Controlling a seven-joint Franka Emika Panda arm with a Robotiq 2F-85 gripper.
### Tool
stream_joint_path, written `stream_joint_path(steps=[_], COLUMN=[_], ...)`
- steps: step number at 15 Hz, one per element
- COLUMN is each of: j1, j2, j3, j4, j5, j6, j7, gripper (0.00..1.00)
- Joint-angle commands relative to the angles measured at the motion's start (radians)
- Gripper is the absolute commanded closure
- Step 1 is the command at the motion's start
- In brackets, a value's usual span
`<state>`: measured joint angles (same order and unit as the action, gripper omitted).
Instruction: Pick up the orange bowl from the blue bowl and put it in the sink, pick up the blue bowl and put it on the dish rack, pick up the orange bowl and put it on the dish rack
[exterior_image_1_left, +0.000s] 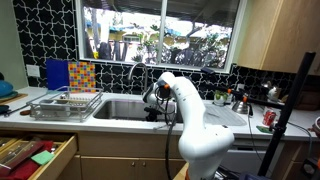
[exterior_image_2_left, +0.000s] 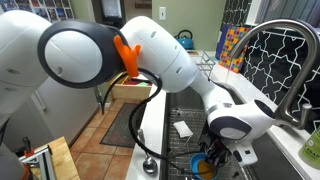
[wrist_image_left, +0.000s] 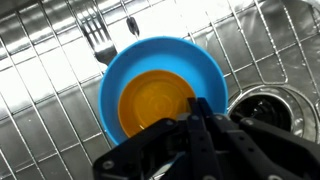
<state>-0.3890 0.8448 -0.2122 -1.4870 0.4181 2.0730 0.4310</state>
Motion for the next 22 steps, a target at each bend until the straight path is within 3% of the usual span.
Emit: stream_joint_path(steps=[1, 8, 13, 19, 22], j1=[-0.008, -0.01, -0.03, -0.036, -0.062], j2=[-0.018, -0.076, -0.043, -0.069, -0.024], j3=[0.0, -0.012, -0.036, -0.024, -0.017], j4=[0.01, 0.028, 0.083, 0.059, 0.148], j5=[0.0, -0.028, -0.072, -0.07, -0.072], j6=[-0.038, -0.083, -0.064, -0.075, -0.14], j7=[0.004, -0.023, -0.08, -0.099, -0.13], gripper=[0.99, 0.99, 0.99, 0.99, 0.99])
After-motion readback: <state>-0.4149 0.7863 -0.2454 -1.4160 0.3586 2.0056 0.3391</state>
